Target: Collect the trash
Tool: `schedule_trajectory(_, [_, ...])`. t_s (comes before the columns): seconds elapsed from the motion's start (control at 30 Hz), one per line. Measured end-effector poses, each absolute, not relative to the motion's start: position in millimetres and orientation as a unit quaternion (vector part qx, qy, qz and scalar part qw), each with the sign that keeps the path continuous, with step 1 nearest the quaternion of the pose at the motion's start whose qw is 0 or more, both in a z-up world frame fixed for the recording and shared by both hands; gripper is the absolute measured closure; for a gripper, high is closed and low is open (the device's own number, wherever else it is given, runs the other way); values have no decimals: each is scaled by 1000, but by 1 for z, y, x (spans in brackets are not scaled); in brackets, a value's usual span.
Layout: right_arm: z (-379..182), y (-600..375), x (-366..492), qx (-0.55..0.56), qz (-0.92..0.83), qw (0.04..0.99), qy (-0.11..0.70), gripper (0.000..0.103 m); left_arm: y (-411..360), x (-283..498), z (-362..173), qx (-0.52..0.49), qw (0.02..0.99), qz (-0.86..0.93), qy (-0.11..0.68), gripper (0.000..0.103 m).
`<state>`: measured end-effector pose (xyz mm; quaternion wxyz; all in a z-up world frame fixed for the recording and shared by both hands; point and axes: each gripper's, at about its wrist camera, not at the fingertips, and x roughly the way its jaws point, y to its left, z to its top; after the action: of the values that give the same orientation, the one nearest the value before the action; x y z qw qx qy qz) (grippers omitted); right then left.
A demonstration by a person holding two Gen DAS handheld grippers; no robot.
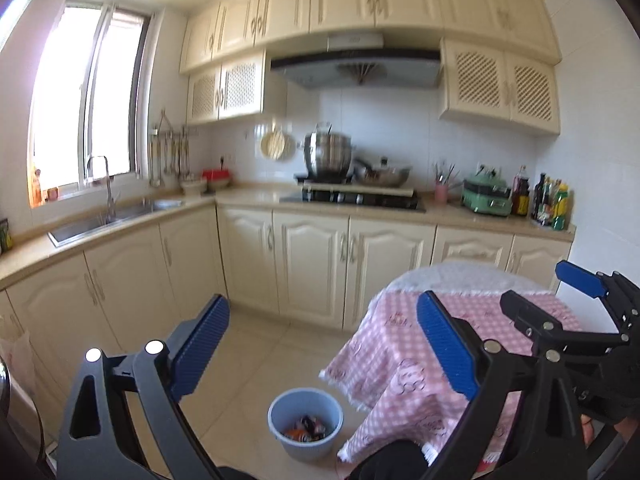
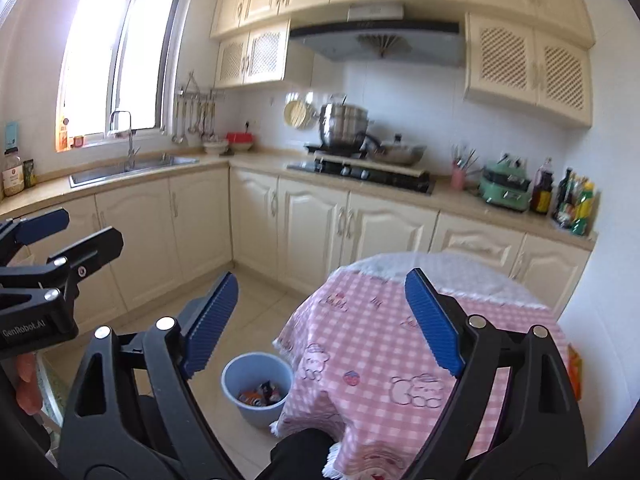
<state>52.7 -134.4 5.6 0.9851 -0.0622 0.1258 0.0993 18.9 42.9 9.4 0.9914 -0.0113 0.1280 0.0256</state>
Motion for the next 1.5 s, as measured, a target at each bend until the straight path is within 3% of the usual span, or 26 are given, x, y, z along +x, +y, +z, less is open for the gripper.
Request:
schedule_trajectory(0.33, [26, -151, 16, -58, 84, 992, 78, 16, 24, -12, 32, -12, 996, 19, 86, 10])
schedule_trajectory(1.5, [25, -147, 9, -56, 80, 993, 73, 15, 34, -10, 27, -6, 996, 4, 92, 10])
